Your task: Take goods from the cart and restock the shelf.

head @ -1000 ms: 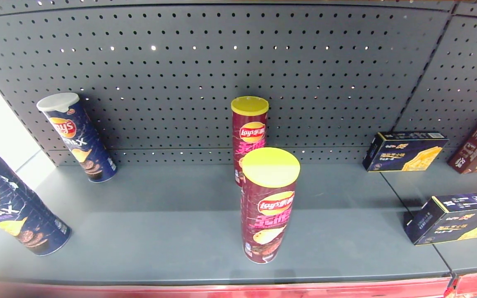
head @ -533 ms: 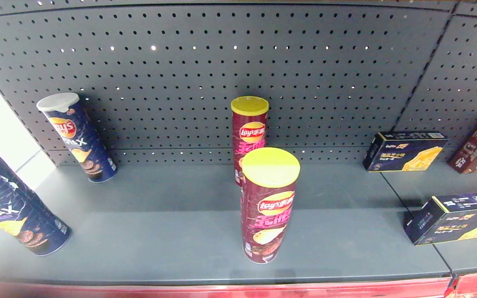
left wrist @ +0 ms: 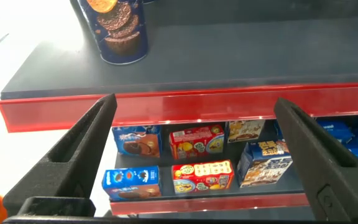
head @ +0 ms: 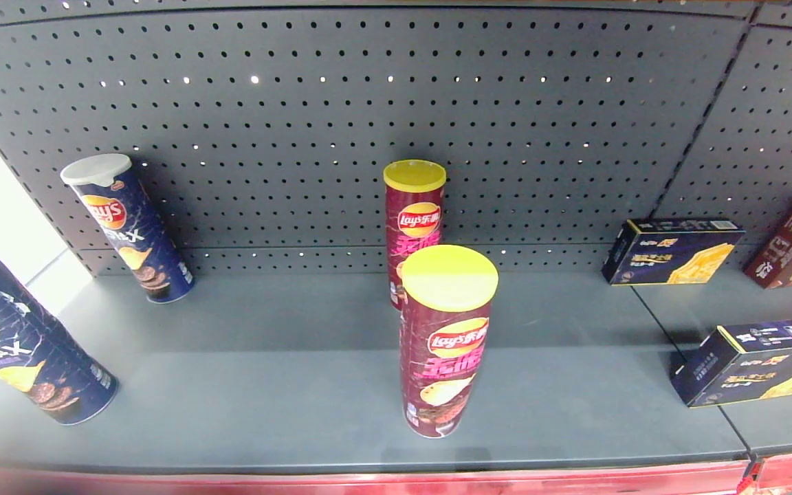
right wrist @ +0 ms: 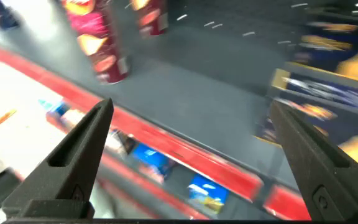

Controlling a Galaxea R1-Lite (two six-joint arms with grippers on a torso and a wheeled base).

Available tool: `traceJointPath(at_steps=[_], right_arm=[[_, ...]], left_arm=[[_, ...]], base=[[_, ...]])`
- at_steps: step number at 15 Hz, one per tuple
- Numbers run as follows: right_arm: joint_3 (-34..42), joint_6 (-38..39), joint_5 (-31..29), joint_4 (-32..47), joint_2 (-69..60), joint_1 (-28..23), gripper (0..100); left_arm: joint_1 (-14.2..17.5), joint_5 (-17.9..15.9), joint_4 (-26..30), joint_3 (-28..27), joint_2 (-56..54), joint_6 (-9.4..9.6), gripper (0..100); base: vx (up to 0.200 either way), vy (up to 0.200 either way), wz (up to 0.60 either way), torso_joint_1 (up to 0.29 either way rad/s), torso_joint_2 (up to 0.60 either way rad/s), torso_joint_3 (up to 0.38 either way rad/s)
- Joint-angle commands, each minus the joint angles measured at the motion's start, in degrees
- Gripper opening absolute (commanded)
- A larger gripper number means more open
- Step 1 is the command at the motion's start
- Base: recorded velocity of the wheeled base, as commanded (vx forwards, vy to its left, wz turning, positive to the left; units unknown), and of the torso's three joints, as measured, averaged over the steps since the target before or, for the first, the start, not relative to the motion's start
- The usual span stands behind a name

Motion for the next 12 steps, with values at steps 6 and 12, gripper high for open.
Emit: traceJointPath(at_steps=[6, 12], right_arm=[[-5.4, -1.4, 0.6, -7.3, 27.9, 11.3, 100], [-9.2, -0.9, -7.1, -13.1, 44.6, 16.5, 100]], left_arm=[[0.0, 0.0, 0.0, 0.0, 0.2, -0.01, 100], [0.0, 0.0, 0.0, 0.0, 0.2, -0.01, 100]], base=[[0.0, 0.0, 0.0, 0.0, 0.0, 0.0], [0.0, 0.0, 0.0, 0.0, 0.0, 0.0]])
